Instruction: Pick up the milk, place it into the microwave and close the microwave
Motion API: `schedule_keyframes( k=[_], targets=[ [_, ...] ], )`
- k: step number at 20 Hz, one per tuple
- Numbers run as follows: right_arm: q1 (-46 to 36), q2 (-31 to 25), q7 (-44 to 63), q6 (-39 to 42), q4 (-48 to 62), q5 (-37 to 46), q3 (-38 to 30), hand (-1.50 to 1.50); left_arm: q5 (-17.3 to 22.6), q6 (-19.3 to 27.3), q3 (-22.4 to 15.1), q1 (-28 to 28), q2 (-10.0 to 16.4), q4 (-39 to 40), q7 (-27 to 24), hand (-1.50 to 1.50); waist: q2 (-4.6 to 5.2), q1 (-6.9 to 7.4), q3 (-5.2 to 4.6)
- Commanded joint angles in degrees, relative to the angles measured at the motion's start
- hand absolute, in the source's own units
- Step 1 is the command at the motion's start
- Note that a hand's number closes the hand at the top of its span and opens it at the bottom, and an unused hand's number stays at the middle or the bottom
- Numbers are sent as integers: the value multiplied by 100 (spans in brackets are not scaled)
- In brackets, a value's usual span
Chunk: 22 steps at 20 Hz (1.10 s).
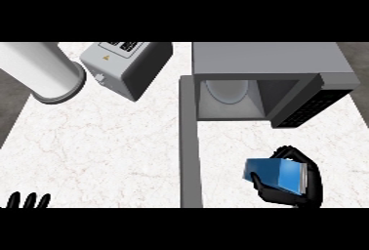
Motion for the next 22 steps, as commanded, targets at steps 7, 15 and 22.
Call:
schedule_keyframes(
  k=[7, 15, 22],
  targets=[
    [-166, 62, 1446, -630, -1457, -561, 885, 150, 539, -353, 597, 6, 231, 258, -65, -150, 31, 87, 6],
    [-1643, 63, 1639, -1576, -190, -105, 998, 150, 383, -236, 708, -476, 134, 508, 22, -150, 47, 111, 8],
    [-2406, 63, 1605, -2501, 1211, -30, 1375, 150, 449, -680, 816, 90, 155, 553, -260, -150, 44, 161, 8]
  ],
)
